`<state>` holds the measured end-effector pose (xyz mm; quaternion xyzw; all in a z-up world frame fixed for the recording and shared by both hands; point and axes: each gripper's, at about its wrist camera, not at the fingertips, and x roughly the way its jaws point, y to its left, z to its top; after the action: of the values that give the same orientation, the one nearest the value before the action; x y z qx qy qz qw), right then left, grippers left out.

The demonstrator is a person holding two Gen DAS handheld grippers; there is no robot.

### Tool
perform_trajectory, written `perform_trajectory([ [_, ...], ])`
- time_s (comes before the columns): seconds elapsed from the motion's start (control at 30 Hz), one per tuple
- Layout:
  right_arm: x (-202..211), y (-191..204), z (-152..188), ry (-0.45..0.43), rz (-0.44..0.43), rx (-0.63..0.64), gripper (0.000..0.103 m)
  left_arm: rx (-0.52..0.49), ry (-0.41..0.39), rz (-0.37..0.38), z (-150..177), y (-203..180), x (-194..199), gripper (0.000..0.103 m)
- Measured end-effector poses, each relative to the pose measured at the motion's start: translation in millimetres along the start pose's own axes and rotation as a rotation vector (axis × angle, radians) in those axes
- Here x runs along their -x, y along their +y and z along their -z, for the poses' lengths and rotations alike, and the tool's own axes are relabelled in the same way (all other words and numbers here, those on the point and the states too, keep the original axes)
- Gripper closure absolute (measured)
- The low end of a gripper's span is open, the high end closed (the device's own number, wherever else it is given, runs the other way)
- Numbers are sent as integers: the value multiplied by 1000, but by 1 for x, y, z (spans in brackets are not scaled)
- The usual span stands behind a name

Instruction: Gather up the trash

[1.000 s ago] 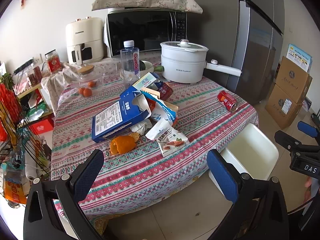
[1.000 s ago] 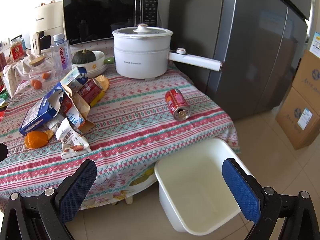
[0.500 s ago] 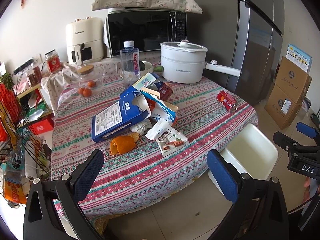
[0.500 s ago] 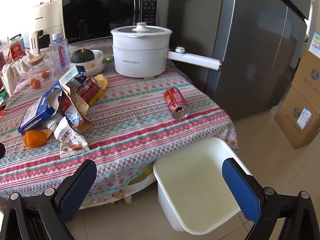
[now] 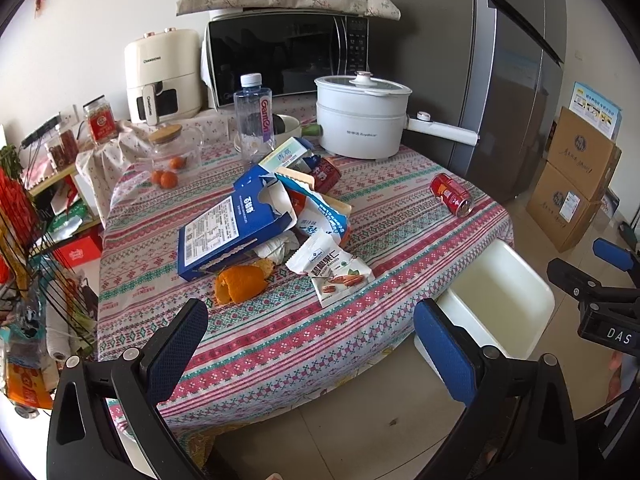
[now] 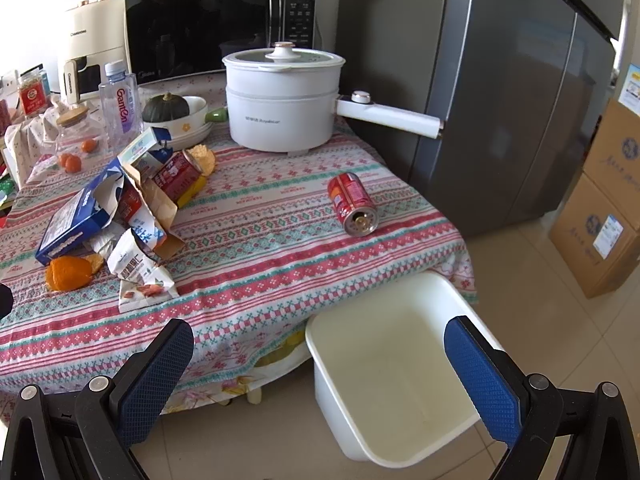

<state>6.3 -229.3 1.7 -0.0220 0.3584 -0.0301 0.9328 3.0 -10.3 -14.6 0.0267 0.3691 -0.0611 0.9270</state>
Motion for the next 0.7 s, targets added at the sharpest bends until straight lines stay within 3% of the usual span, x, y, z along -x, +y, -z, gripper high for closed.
perform_trajectory([
  [0.33,-8,5,-2,34,-33,30,0,-70,116,162,-8,0,-15,0],
  [0.5,-36,12,-6,138,-72,87,0,-118,211,152,-22,12,-50,0],
  [0.6,-65,18,-8,218,-70,139,0,-139,284,183,-28,17,-83,1],
  [0.7,-95,14,-11,310,-136,103,0,-151,293,206,-32,17,-110,1],
])
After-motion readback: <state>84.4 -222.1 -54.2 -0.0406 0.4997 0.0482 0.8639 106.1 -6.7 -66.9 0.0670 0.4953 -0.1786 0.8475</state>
